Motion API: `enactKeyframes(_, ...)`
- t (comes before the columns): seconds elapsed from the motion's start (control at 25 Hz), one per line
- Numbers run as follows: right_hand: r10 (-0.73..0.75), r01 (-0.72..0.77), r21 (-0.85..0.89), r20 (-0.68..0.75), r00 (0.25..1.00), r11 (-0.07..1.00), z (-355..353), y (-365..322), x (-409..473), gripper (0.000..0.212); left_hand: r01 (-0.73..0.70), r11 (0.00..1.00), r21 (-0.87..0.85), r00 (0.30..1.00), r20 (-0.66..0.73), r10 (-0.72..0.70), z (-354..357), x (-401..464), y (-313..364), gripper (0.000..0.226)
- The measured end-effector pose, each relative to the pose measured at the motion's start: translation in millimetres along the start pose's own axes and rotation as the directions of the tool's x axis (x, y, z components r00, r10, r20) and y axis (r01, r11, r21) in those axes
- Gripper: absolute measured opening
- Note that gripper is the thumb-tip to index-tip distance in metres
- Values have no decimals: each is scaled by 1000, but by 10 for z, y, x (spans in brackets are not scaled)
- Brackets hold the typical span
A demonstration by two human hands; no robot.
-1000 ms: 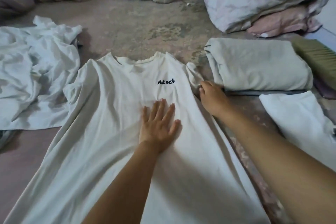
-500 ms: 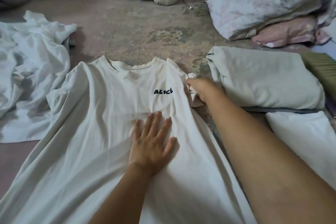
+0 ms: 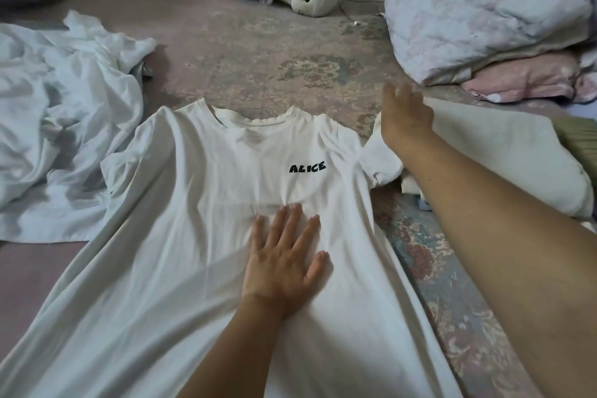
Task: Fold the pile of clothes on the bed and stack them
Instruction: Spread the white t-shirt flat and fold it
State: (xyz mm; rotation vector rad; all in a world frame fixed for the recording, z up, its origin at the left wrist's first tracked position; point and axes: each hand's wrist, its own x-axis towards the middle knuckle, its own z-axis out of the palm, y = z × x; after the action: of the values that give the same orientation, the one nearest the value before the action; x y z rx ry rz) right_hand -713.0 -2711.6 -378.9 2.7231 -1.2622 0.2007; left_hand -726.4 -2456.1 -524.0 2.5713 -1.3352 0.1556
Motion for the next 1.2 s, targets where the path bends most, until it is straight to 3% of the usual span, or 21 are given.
enactKeyframes(0.08,0,0,0,110,994,1000,115,38,-38,43,1,1000,-2,1000,0,-1,4,4,-2,60)
enactKeyframes(0.2,53,-107,227,231,972,968,215,73,-70,24,-3,1000,2,1000,-4,3,10,6,-7,60)
enactKeyframes(0.28,105,-216,442,262,959,871,217,73,-61,8,-7,1000,2,1000,-7,7,8,2,-12,60)
enactKeyframes(0.4,114,-267,649,268,957,713,215,59,-7,16,-4,1000,-4,1000,3,4,6,0,-9,60)
enactKeyframes(0.56,-5,-188,655,280,960,732,284,79,9,36,-5,1000,-10,1000,13,6,-2,8,-2,60)
enactKeyframes(0.68,-179,-19,490,354,918,872,364,103,-48,41,-2,1000,-23,1000,8,2,-15,8,-2,60)
enactKeyframes(0.76,-185,51,461,249,951,886,401,138,-71,35,-3,1000,-31,1000,6,3,-10,3,-3,60)
enactKeyframes(0.96,-124,85,533,37,992,842,203,264,-135,42,7,1000,-19,1000,10,-7,-10,0,-1,61)
enactKeyframes(1.08,56,-11,705,-41,998,709,85,347,-91,38,4,999,-34,1000,5,-4,-10,-7,1,61)
enactKeyframes(1.2,198,-140,886,56,979,443,66,491,-37,53,2,999,-46,1000,-1,-2,-20,-4,8,61)
